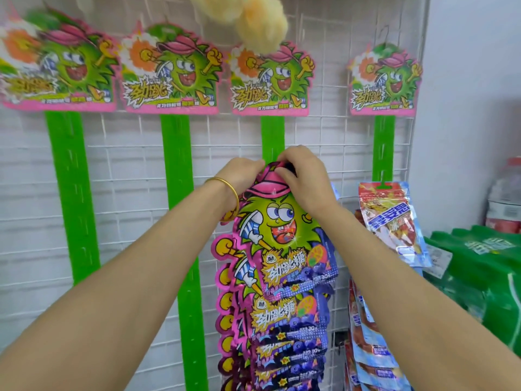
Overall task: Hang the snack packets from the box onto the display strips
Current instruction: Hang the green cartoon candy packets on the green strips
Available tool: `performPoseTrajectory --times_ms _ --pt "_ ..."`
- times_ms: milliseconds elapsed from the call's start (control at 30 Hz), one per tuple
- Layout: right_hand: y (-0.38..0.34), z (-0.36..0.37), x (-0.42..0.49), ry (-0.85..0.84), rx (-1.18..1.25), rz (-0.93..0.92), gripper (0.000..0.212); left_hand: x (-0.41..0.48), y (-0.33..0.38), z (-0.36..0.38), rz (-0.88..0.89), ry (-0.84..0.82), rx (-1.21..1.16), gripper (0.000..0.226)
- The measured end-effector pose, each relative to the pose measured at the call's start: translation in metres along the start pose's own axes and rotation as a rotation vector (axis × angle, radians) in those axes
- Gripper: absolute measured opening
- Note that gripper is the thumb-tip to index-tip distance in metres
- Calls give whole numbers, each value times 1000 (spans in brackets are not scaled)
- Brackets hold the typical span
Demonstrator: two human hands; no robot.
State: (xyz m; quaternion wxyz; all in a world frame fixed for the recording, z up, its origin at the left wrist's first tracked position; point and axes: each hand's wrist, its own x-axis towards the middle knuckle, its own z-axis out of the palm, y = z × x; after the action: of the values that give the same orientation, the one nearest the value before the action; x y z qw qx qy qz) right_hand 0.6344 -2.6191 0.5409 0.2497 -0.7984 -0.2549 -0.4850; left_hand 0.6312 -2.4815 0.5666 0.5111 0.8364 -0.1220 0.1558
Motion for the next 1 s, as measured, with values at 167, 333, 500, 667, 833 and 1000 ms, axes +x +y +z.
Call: performPoseTrajectory --times_ms 167,333,500,667,833,1000 --pt "3 6 -4 18 14 11 10 1 -2 5 -1 90 -43 29" --pt "9 7 -14 1 47 29 9 0 -2 2 -9 47 -34 30" --pt "9 5 -14 -28 53 26 10 -2 -8 7 39 104 -102 33" --pt "9 8 -29 -102 103 127 19 -18 -12 6 179 94 40 15" --pt "6 8 -42 -20 2 171 41 -51 -41 7 390 248 240 38" --pt "-19 3 -102 197 -43 120 33 -117 -88 4 612 457 452 42"
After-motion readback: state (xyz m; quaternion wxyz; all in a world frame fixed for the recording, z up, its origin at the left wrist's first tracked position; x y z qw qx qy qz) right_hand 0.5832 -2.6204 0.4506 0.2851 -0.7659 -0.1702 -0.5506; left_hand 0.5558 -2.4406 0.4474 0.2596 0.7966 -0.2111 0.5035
